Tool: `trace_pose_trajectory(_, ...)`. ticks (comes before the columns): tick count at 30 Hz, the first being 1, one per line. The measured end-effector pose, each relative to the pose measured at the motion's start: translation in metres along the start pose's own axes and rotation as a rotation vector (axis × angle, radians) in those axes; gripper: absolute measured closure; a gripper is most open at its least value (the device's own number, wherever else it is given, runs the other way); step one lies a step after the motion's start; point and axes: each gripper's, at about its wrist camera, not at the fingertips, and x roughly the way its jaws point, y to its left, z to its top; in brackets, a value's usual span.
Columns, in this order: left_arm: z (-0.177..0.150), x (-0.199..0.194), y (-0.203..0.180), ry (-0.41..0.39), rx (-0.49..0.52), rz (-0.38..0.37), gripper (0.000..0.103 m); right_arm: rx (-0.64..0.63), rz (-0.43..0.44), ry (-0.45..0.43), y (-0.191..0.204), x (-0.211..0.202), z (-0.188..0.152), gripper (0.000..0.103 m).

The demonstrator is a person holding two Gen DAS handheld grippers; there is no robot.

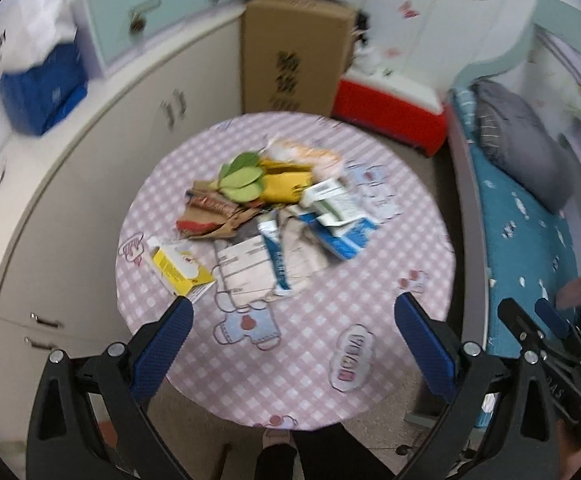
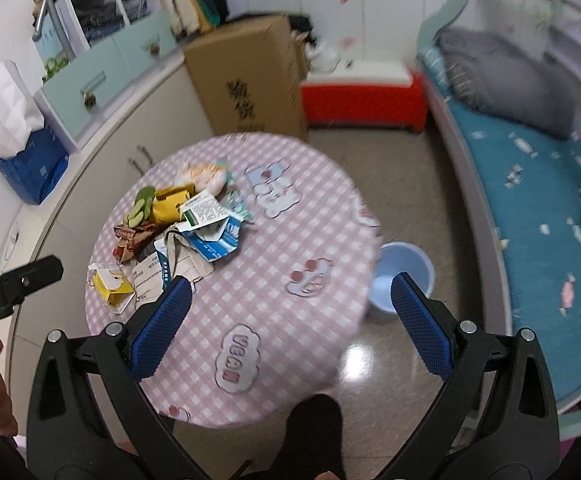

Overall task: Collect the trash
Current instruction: 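Lower the left gripper onto the table and grasp the white-green paper box, then grasp the orange-white plastic bag with the right gripper while the left holds the box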

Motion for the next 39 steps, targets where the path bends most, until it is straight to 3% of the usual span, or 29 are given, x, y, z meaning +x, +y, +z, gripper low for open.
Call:
trace_pose_trajectory(2, 0.008, 0.019, 0.006, 0.03, -0.027, 0.029, 0.005, -0.019, 0.017, 0.033, 0.006, 0.026, 0.012, 0.006)
trace_pose_trajectory(6, 0.031, 0.05, 0.003, 0.062, -0.049, 0.009, 0.005, -0.054, 0.033, 0.095, 0.01, 0.069, 0.032, 0.006)
trace_pose_trajectory(13, 0.072, 0.118, -0.057, 0.105, 0.167, -0.016, 0.005, -0.045, 0.017, 0.172, -0.007, 0.127, 0.059, 0.006)
trace_pose_trajectory(21, 0.075, 0.184, -0.09, 0.181, 0.349, 0.033, 0.005, 0.011, -0.028, 0.224, -0.039, 0.167, 0.075, 0.006)
trace_pose_trajectory(29, 0.075, 0.22, -0.1, 0.204, 0.457, 0.086, 0.045, 0.012, -0.001, 0.265, -0.041, 0.191, 0.085, 0.006)
trace_pose_trajectory(31, 0.078, 0.214, -0.099, 0.182, 0.464, 0.084, 0.072, 0.003, 0.009, 0.263, -0.038, 0.193, 0.089, 0.006)
trace_pose_trajectory(34, 0.09, 0.199, -0.085, 0.157, 0.382, 0.032, 0.09, -0.015, 0.031, 0.252, -0.03, 0.195, 0.1, 0.006)
trace_pose_trajectory(36, 0.1, 0.186, -0.074, 0.132, 0.321, 0.005, 0.097, -0.031, 0.053, 0.241, -0.022, 0.199, 0.109, 0.006)
trace_pose_trajectory(39, 0.115, 0.168, -0.057, 0.094, 0.207, -0.044, 0.098, -0.064, 0.097, 0.229, -0.004, 0.21, 0.123, 0.006)
